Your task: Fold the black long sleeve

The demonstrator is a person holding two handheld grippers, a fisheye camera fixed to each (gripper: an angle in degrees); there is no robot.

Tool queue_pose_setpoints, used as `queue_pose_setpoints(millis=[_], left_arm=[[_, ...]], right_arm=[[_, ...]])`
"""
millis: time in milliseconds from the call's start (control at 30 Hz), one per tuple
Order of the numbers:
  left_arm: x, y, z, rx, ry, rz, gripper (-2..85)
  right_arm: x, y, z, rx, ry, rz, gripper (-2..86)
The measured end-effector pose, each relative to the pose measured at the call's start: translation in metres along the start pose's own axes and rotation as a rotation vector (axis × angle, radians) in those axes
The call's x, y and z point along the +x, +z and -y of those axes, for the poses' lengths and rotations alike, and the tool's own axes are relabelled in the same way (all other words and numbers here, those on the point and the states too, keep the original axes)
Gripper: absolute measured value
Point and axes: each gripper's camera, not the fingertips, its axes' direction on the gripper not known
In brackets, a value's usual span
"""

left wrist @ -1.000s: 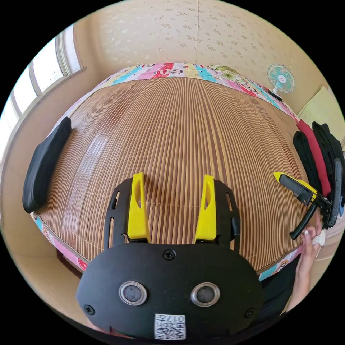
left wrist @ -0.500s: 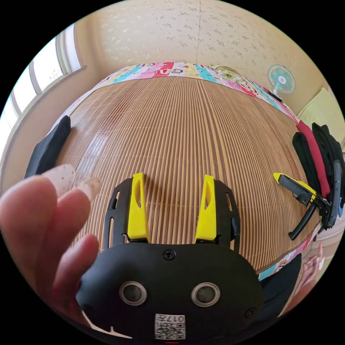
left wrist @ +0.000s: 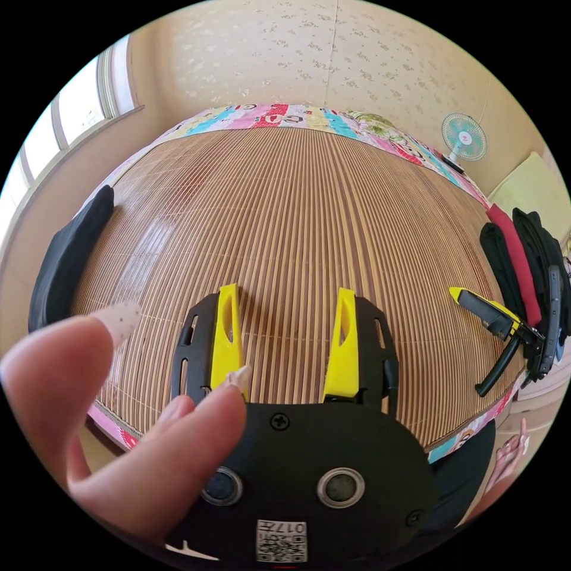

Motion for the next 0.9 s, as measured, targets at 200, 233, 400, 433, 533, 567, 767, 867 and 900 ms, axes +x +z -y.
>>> queue_pose_setpoints(millis=[200, 233, 400, 433, 533, 567, 767, 867, 900], left_arm=[[-0.009, 0.0, 0.003, -0.003, -0.004, -0.009, 21.9], [-0.009, 0.0, 0.003, -0.003, 0.001, -0.006, 21.8], [-0.014, -0.004, 0.005, 0.013, 0.009, -0.009, 21.5], [-0.014, -0.004, 0.005, 0.01, 0.008, -0.007, 21.4], [-0.011, -0.003, 0.008, -0.001, 0.021, 0.034, 21.3], [-0.01, -0.004, 0.008, 0.003, 0.026, 0.046, 21.3], [-0.017, -0.004, 0.01, 0.002, 0.019, 0.032, 21.3], [-0.018, -0.004, 0.011, 0.002, 0.023, 0.041, 21.3], [-0.019, -0.004, 0.011, 0.002, 0.022, 0.04, 21.3]], right_arm=[[0.007, -0.001, -0.002, 0.0, 0.0, -0.001, 27.3], [0.009, -0.001, -0.002, 0.0, 0.0, -0.001, 27.3], [0.014, -0.001, -0.003, 0.0, 0.0, -0.002, 27.3], [0.016, -0.001, -0.004, 0.0, 0.0, -0.003, 27.4], [0.019, -0.001, -0.004, 0.0, 0.001, -0.003, 27.4], [0.02, -0.002, -0.004, 0.0, 0.001, -0.003, 27.4], [0.027, -0.002, -0.004, 0.0, 0.001, -0.004, 27.4], [0.03, -0.002, -0.004, 0.0, 0.001, -0.005, 27.4], [0.031, -0.002, -0.004, 0.0, 0.001, -0.005, 27.4]])
